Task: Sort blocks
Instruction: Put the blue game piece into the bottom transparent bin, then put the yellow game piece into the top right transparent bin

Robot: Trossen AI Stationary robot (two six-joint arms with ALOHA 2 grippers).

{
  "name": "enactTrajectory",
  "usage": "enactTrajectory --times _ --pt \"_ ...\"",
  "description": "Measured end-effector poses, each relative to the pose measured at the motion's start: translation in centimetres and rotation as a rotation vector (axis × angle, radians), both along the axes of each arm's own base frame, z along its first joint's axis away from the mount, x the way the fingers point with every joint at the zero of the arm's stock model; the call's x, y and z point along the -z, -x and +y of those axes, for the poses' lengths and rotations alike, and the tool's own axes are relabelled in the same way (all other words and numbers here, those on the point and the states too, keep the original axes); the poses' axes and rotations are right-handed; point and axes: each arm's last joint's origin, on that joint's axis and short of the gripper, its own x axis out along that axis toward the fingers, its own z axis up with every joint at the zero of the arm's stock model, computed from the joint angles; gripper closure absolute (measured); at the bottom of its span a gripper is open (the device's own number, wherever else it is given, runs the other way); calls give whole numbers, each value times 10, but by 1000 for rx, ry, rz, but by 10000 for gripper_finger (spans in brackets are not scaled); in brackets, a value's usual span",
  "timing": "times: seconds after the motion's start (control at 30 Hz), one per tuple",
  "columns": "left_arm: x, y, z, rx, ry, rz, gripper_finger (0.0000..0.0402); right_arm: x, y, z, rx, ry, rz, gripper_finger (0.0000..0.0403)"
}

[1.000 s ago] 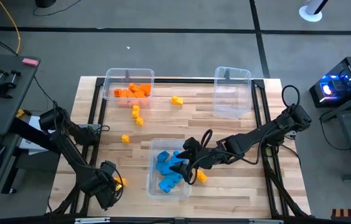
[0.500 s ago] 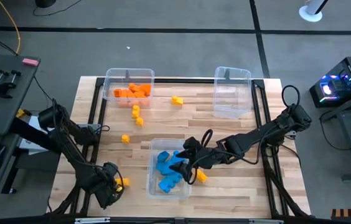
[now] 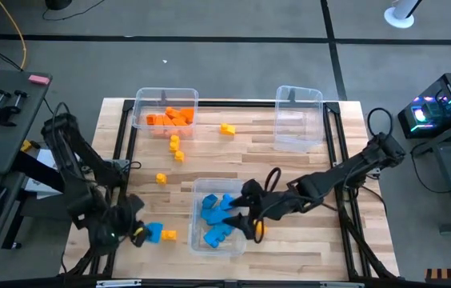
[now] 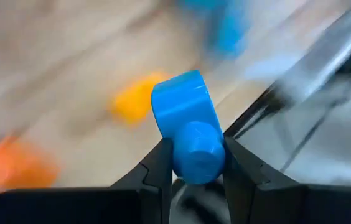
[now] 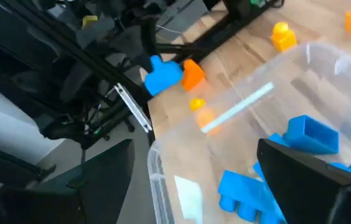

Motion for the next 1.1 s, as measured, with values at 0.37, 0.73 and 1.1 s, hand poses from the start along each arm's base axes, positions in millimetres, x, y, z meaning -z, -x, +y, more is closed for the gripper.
enactTrajectory --times 0.37,0.73,1.1 --pt "-20 -107 14 40 -160 -545 325 -30 32 11 -12 42 -85 66" --pt "25 -151 41 304 -294 -311 311 -31 39 20 -11 24 -88 66" --pt "16 -153 49 529 -381 -376 221 -31 39 20 10 -5 -92 66"
